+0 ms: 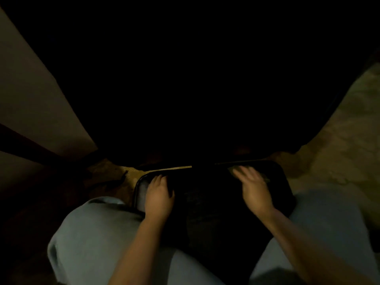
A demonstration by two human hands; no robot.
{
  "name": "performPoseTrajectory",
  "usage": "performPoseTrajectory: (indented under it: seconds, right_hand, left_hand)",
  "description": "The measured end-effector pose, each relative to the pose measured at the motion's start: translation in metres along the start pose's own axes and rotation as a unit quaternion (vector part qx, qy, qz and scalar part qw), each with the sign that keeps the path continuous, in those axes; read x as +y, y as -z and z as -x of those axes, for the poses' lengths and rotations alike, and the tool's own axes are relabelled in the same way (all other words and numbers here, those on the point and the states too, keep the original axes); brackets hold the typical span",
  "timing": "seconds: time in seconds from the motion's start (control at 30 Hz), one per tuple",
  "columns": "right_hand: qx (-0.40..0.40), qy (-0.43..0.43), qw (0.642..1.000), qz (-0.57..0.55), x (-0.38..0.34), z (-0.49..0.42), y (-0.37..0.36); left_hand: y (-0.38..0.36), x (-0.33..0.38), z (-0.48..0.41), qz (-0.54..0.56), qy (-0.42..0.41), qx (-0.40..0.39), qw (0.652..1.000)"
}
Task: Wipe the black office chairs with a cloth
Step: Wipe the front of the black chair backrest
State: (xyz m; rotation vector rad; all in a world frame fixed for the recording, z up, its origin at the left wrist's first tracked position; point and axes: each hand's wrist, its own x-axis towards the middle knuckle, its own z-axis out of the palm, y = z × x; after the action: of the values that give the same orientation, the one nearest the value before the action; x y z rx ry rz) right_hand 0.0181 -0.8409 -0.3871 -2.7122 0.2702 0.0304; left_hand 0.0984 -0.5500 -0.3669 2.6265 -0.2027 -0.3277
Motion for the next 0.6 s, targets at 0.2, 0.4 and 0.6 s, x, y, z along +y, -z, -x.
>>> performPoseTrajectory:
  seconds: [0.2,0.4,0.6]
  right_hand:
    - [0.065,-0.171,0.982,-0.047,0.046,-0.002,0.023]
    - [0.041,-0.054,0.997,-0.037,-0.053,0.001,-0.028]
    - [-0.062,0.128,0.990,0.004,-0.095,0.013,-0.053]
  left_hand:
    - [-0.023,0.016,0.001,-0.053,-0.043,-0.027,0.997]
    - [-0.030,0.016,0.004,-0.091,-0.040,-0.022,0.995]
    - [-0.032,0.019,0.010,-0.097,-0.047,-0.023,0.994]
